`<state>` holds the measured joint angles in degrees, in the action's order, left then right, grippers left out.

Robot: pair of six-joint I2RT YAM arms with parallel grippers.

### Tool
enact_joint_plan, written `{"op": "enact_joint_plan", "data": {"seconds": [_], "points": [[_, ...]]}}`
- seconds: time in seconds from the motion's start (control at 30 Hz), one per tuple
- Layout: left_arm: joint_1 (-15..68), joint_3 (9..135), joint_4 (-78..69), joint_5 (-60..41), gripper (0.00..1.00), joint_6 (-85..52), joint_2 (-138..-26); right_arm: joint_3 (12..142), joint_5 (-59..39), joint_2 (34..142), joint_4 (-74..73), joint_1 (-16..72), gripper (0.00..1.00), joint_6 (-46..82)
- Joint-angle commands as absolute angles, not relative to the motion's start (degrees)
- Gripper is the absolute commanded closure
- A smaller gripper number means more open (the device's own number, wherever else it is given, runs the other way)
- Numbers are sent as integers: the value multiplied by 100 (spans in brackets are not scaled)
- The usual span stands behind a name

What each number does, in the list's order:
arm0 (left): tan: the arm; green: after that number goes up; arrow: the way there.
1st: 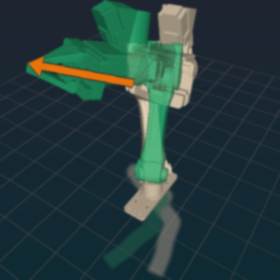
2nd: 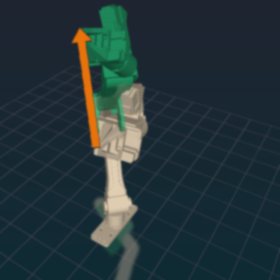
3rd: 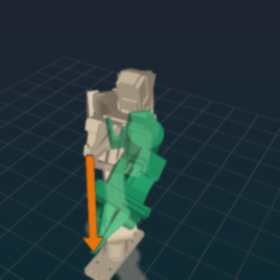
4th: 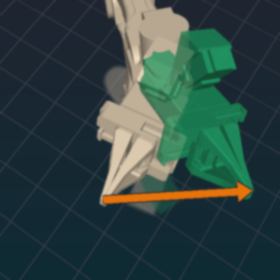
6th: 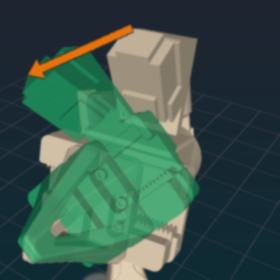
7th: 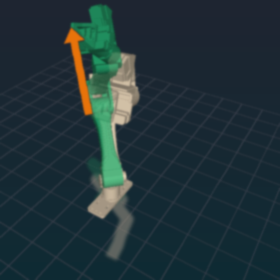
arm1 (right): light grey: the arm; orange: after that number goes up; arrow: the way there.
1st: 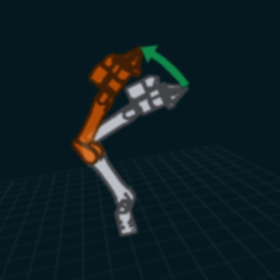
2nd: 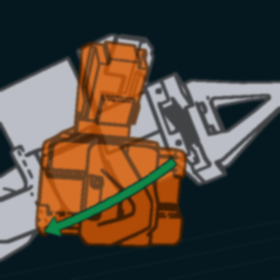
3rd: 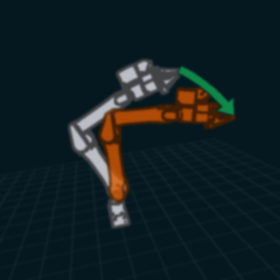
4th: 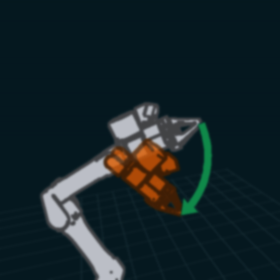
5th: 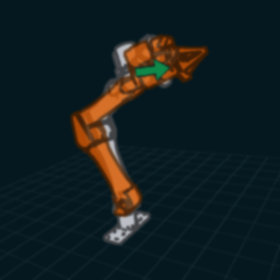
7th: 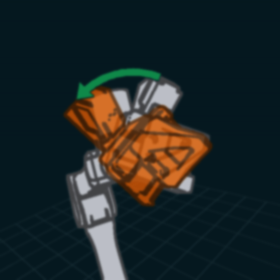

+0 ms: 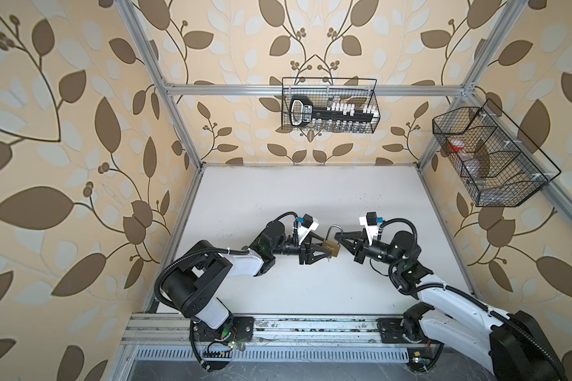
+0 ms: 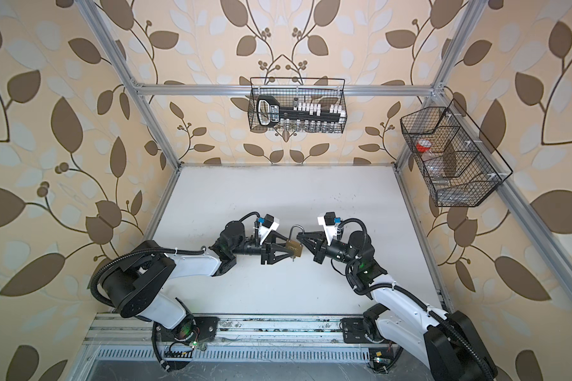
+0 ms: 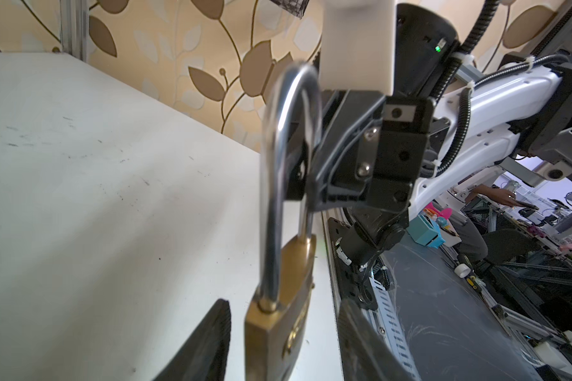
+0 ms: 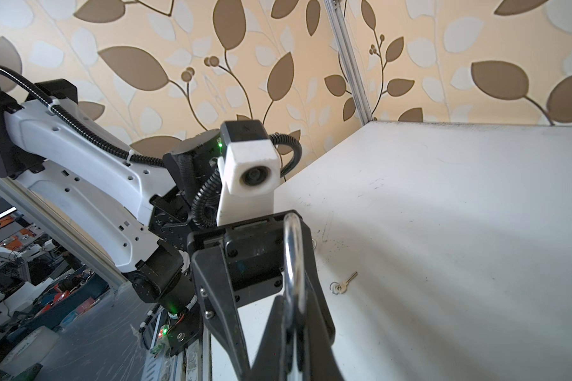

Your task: Unlock with the key

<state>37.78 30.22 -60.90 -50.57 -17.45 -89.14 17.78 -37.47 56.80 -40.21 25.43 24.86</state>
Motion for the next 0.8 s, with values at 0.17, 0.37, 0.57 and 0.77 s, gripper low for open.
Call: {"op": "enact_joint_plan", "data": {"seconds": [0.17,0.37,0.57,0.77], "points": [[3734,3003,-7854,-5317,57,-2566,-9369,2041,-3558,5583,-4280,2593,100,2365],[3728,3096,-7948,-5429,57,-2699,-9562,1996,-3376,5388,-4194,2534,100,2386],[3718,3090,-7927,-5406,64,-2712,-9525,2004,-3384,5449,-4225,2506,100,2434],[3716,3075,-8040,-5308,97,-2795,-9536,2016,-3319,5447,-4172,2497,100,2419]]}}
